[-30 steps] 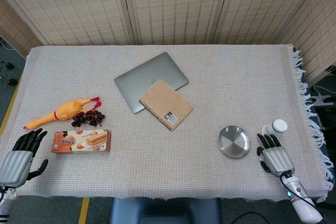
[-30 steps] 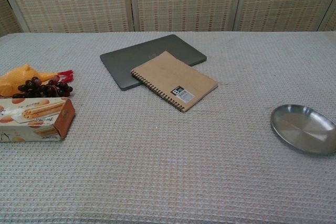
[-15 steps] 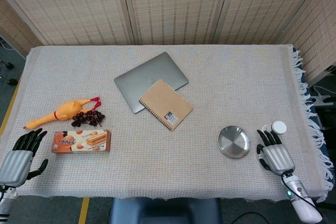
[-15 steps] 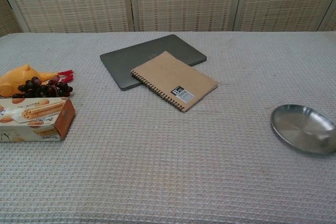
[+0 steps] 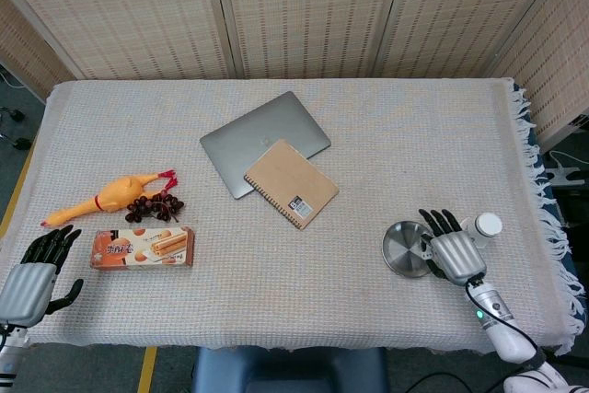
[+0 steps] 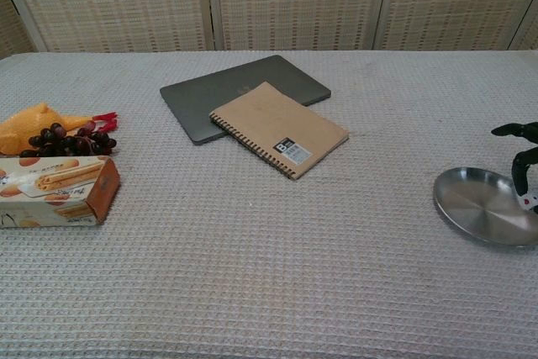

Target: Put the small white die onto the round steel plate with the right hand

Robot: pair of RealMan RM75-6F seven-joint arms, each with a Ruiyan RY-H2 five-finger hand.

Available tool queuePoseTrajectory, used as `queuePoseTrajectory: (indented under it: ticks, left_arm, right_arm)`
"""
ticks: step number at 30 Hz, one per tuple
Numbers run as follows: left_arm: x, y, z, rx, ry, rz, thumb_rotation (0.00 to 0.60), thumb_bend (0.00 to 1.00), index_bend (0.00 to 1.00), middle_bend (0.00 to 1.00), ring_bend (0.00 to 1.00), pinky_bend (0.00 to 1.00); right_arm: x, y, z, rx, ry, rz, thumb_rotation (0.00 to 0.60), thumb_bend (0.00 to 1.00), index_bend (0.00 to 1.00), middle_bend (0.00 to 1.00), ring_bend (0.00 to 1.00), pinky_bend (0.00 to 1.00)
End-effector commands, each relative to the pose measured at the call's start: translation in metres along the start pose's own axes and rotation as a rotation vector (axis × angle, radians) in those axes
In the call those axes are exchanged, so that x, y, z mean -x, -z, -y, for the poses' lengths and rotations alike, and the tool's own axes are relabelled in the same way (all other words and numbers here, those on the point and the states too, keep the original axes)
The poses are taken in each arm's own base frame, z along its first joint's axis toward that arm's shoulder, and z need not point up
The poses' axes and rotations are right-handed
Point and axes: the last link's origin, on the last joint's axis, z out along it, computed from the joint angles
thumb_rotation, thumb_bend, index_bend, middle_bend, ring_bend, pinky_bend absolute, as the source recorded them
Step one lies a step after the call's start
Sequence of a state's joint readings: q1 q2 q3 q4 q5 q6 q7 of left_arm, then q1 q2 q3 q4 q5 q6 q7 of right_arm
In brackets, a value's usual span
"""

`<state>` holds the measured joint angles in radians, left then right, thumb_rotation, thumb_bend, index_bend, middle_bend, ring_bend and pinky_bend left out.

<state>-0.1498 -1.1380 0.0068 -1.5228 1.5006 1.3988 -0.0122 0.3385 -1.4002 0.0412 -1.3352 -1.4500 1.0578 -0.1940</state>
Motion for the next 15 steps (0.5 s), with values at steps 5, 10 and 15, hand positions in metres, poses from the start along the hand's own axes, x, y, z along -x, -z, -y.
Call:
queuePoseTrajectory:
  ticks: [5,10,15]
  left_arm:
    - [0.000,0.000,0.001,-0.002,0.003,0.001,0.600,0.38,0.00,0.00,0.00,0.09]
    - [-0.001,0.001,0.000,0.004,0.004,-0.003,0.600,0.38,0.00,0.00,0.00,0.09]
    - [0.000,0.002,0.000,0.007,0.002,0.003,0.600,0.38,0.00,0.00,0.00,0.09]
  right_arm:
    - [0.003,-0.002,0.005,-0.007,-0.020,0.014,0.600,0.27,0.00,0.00,0.00,0.01]
    - [-0.010,0.015,-0.006,0.019,-0.033,-0.037,0.600,0.27,0.00,0.00,0.00,0.01]
    - [-0.035,0.040,-0.038,0.111,-0.036,-0.106,0.600,0.27,0.00,0.00,0.00,0.00]
